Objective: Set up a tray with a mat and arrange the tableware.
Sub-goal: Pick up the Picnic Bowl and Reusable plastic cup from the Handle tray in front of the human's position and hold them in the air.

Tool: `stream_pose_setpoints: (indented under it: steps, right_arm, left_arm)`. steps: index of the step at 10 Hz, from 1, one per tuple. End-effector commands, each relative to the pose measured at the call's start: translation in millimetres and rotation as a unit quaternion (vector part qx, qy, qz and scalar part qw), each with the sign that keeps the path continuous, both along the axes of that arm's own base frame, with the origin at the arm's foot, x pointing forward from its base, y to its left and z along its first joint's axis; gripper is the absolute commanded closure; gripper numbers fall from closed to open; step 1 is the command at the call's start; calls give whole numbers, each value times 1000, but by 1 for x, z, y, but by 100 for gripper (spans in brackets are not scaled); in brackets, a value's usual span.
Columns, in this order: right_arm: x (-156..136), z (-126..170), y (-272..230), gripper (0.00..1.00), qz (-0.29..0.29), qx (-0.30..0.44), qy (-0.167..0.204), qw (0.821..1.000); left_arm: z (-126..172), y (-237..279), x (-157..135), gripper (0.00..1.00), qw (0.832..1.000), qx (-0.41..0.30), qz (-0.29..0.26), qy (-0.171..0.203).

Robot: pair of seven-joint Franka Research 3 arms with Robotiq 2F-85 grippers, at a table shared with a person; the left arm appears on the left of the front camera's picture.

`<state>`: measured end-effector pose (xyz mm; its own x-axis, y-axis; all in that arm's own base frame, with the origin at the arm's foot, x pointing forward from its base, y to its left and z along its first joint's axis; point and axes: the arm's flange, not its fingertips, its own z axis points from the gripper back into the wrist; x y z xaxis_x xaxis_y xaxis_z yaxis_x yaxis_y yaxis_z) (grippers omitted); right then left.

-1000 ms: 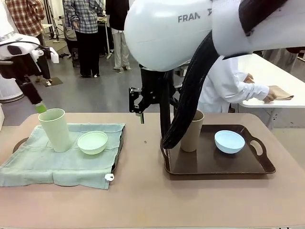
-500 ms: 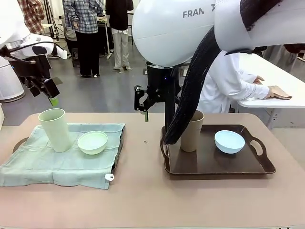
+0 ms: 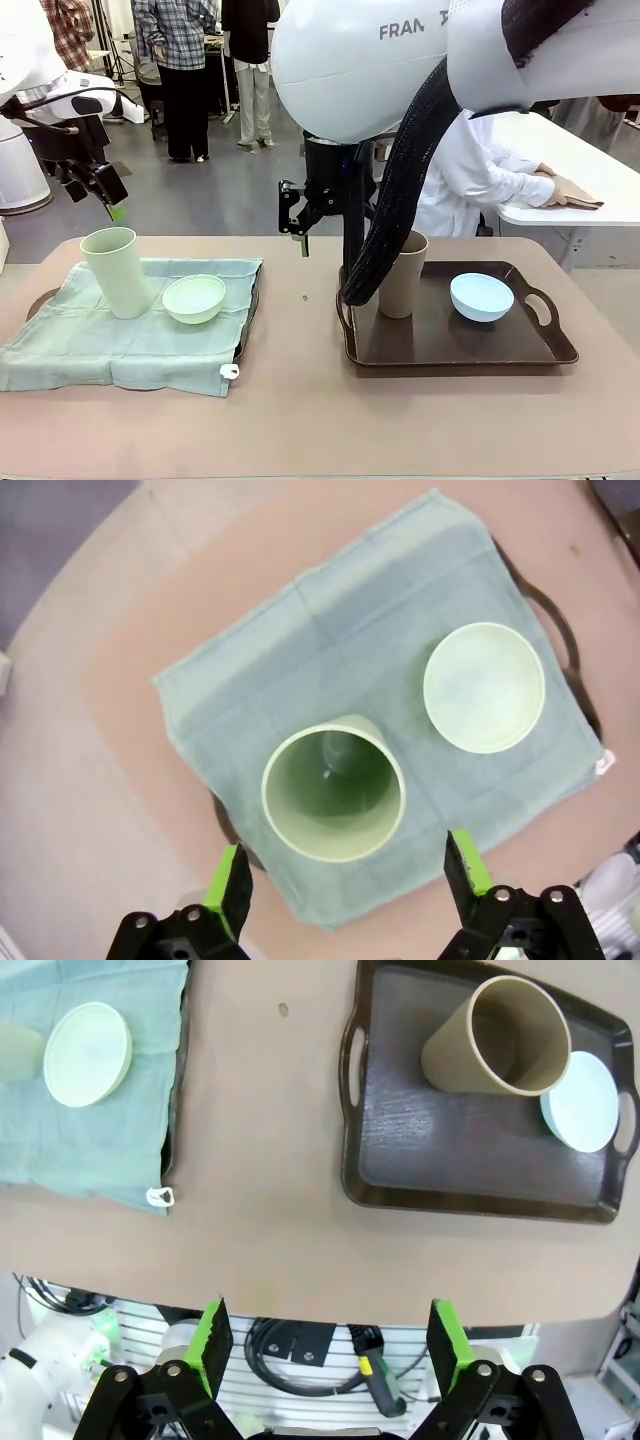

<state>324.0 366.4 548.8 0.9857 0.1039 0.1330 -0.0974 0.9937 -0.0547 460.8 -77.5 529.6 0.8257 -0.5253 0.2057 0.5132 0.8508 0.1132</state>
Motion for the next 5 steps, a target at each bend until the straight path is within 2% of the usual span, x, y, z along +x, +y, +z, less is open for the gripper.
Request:
stream_pose_setpoints:
  steps: [1, 5]
  right_arm:
    - [-2, 1, -1, 0, -5, 0, -1, 1000]
    - [-2, 1, -1, 0, -5, 0, -1, 1000]
  left_arm:
    - [1, 4, -4, 0, 1000, 0, -12, 4]
    - [1, 4, -4, 0, 1000, 0, -12, 4]
